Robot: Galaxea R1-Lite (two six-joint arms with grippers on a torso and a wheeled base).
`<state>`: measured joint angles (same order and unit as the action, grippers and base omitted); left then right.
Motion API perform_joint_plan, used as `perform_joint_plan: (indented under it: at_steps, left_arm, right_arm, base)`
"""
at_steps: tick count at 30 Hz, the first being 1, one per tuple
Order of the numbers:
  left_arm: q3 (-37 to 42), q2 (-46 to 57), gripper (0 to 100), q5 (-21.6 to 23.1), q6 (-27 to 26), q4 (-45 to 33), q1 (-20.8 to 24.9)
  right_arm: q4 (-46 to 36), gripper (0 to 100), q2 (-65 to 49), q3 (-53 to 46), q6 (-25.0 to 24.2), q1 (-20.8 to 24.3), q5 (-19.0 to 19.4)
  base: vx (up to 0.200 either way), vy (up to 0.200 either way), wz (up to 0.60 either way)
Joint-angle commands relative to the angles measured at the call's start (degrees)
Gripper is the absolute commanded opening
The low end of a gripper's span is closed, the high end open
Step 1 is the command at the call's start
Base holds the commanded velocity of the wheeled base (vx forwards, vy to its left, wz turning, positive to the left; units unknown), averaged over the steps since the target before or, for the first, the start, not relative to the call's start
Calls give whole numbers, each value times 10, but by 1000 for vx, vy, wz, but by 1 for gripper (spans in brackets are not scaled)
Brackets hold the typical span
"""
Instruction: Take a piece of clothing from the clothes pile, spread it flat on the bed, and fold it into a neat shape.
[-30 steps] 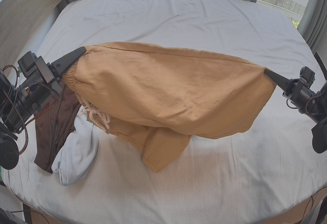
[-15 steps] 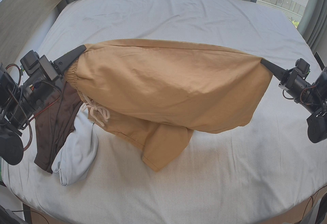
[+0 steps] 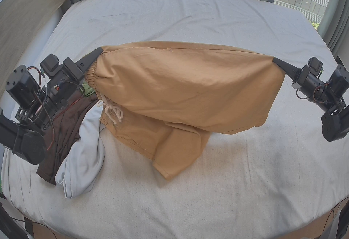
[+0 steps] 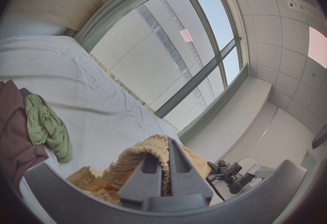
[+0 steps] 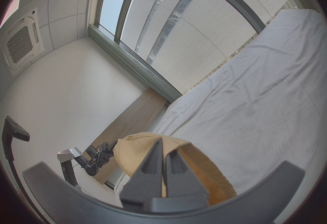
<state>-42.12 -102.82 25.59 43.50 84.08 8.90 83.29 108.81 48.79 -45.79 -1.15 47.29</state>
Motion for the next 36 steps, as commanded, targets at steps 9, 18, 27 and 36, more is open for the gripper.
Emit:
perform_joint_plan:
  at_steps: [9, 18, 27, 36]
  left_arm:
    - [-71, -110, 0, -31, 0, 42, 2]
    - [-106, -143, 0, -40, 1, 39, 1]
    - [-146, -187, 0, -46, 1, 37, -1]
    - [-221, -245, 0, -48, 2, 42, 1]
  right_arm:
    - [-30, 0, 67, 92, 0, -4, 0]
    - [-57, 0, 108, 159, 0, -5, -13]
    - [-95, 0, 127, 213, 0, -4, -17]
    - [-94, 0, 145, 228, 1, -11, -18]
  base:
    - [0, 0, 0]
    - [0, 0, 0]
    - [0, 0, 0]
    - [0, 0, 0]
